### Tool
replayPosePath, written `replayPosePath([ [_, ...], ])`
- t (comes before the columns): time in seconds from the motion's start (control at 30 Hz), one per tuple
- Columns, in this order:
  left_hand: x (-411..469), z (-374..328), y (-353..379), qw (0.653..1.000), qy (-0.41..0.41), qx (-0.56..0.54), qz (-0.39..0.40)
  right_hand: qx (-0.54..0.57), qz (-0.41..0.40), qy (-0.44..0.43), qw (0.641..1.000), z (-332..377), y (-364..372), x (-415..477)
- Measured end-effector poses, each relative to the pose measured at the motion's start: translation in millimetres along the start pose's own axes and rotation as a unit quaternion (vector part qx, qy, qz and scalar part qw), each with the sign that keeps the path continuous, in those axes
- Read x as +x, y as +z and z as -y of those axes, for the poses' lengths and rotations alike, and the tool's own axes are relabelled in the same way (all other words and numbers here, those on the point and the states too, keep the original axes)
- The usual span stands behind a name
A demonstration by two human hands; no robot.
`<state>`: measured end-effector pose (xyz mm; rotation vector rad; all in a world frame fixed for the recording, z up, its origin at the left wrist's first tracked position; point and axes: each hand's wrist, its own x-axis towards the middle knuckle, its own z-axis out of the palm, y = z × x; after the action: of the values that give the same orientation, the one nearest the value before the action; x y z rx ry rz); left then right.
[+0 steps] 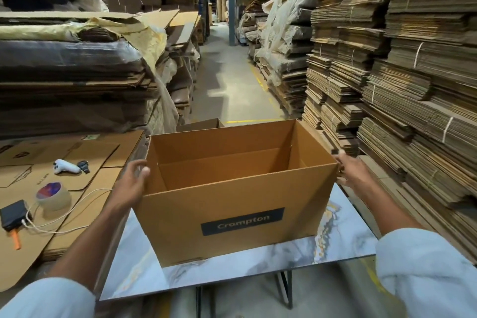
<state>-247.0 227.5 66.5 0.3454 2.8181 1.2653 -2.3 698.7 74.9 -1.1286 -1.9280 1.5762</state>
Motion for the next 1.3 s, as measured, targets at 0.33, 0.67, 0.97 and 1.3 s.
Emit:
replayPosePath([
  [0.33,-85,104,73,0.953,-0.235,-0.184,0.062,-0.115,0.070,0.139,0.981,-105,28,-15],
  [0.67,-63,68,35,0.959,-0.147,-0.231,0.075,-0.151,0.003,0.018,0.988,-100,31,26],
  [0.97,-31,11,-17,0.937,-0.144,-0.308,0.080,-0.111,0.088,0.010,0.990,-11,31,4],
  [1.3,-87,67,-3,0.923,-0.219,-0.296,0.115,-0.055,0.097,0.100,0.989,-70,12,-19],
])
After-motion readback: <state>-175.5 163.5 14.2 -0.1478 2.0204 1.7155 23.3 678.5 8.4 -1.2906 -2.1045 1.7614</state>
